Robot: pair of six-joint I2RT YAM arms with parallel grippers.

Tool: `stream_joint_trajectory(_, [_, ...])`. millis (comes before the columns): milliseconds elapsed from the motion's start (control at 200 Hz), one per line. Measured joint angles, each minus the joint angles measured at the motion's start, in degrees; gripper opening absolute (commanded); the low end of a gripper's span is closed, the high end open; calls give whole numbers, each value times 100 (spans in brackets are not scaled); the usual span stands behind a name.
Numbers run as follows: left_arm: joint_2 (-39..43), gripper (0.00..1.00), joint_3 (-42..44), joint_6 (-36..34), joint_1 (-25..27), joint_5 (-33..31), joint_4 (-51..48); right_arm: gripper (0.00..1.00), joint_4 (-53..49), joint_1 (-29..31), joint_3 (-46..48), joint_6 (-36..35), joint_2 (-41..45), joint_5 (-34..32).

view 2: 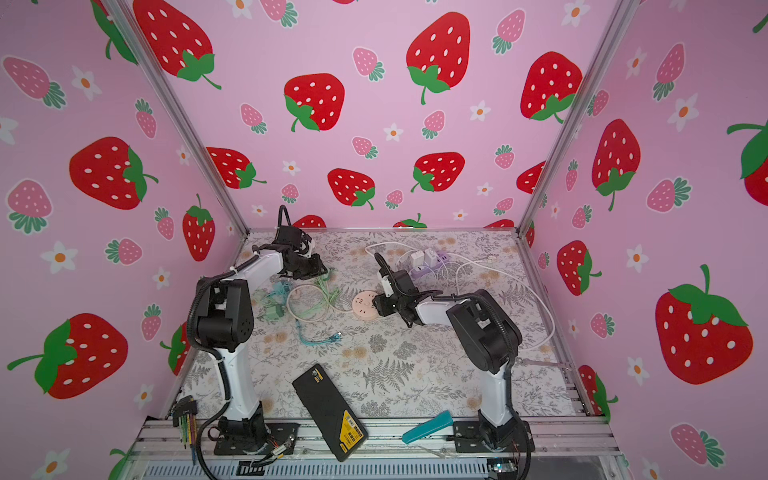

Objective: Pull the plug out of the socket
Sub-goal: 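Lift the mint charger away and carry it aside with the left gripper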

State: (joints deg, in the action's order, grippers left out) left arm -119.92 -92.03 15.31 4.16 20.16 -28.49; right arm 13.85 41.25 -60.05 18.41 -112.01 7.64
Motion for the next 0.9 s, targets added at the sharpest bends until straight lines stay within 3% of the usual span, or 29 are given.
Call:
stream_joint_trajectory(185, [-269,20,-269,2,-179,107,-168,53,55,4,96,0,101,-109])
stream_joint_trajectory(440, [-424,34,-457,13,-232,133,-240,53,90,31,190,-7,177,-275])
stream_joint_trajectory(901, [-452,47,-518,-164,-350,-535,-507,54,120,35,570,-28,509,-459])
